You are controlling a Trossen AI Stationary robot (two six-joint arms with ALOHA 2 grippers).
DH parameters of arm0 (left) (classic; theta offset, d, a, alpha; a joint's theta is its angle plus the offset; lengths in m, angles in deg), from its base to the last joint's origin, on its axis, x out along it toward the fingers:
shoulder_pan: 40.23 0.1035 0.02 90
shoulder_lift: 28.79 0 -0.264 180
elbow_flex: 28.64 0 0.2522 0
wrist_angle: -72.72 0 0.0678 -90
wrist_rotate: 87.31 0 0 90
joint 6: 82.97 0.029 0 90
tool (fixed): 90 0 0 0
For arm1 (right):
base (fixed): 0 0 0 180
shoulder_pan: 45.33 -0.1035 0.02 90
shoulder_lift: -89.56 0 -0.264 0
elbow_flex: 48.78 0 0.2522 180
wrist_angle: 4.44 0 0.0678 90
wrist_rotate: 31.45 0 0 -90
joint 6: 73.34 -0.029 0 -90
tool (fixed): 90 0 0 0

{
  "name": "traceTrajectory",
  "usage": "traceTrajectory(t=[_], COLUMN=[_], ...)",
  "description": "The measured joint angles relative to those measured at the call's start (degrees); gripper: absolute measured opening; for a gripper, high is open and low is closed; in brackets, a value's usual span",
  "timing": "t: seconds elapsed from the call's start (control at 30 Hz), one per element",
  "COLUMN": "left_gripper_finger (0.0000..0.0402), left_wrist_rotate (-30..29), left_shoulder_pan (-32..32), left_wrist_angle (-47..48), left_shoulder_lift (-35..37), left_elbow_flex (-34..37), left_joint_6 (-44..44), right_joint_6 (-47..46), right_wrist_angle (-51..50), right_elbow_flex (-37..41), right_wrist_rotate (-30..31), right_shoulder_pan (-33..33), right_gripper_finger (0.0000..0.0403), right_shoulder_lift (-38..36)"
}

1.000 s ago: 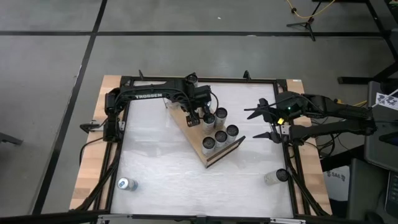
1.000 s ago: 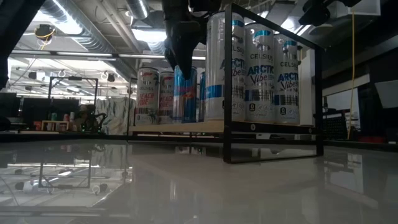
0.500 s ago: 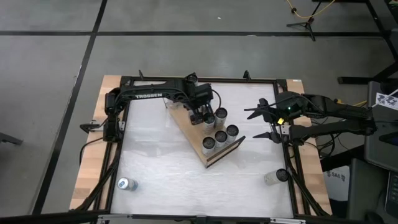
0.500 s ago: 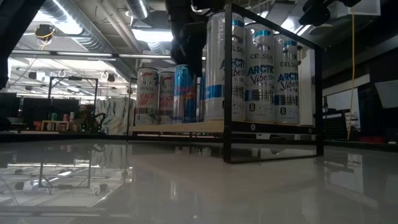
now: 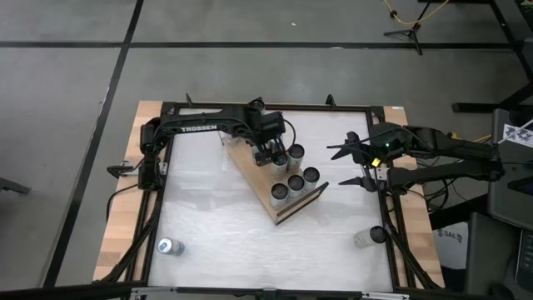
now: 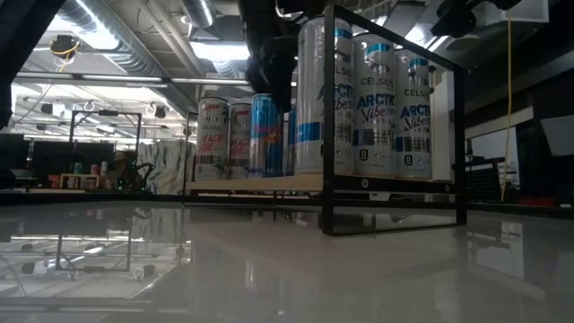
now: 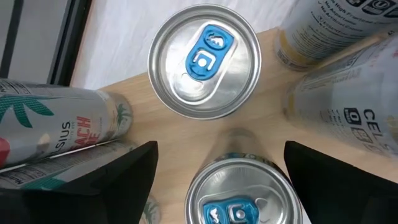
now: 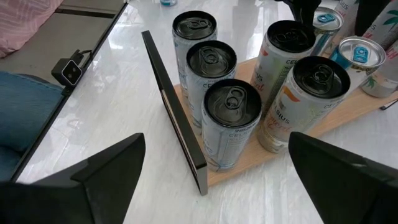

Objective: Place canned beverage on shelf
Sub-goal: Put the top blue soda can on the shelf and align with the other blue soda can, then put the blue soda can on the shelf and align with the other blue soda can

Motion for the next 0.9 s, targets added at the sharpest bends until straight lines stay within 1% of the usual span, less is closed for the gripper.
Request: traceTrajectory(t=[0.13, 0.3, 0.4, 0.67, 0.77, 0.9], left_gripper_finger=[0.034, 0.034, 0.034, 0.034, 0.034, 0.034], left_wrist_rotate=[0.1, 0.14, 0.15, 0.13, 0.22, 0.55], left_shoulder_pan=[0.0, -0.01, 0.0, -0.82, -1.81, -4.16], left_wrist_angle=[0.97, 4.24, 7.52, 10.91, 15.69, 21.05], left_shoulder_lift=[0.33, 0.37, 0.31, 0.37, 0.31, 0.37], left_elbow_flex=[-0.51, -4.66, -8.72, -18.73, -22.78, -26.02], left_joint_6=[0.0, -0.01, -0.04, -0.09, -0.1, -1.41], right_joint_6=[0.0, 0.0, 0.0, 0.0, 0.0, 0.0], right_wrist_angle=[0.0, -0.01, -0.01, 0.0, -0.02, -0.02], right_elbow_flex=[0.0, 0.0, 0.0, 0.0, 0.0, 0.0], right_wrist_rotate=[0.0, 0.0, 0.0, 0.0, 0.0, 0.0], right_shoulder_pan=[0.0, 0.0, 0.0, 0.0, 0.0, 0.0], right_gripper_finger=[0.0392, 0.0392, 0.0392, 0.0392, 0.0392, 0.0392], right_shoulder_lift=[0.0, -0.02, -0.01, -0.02, -0.02, -0.02])
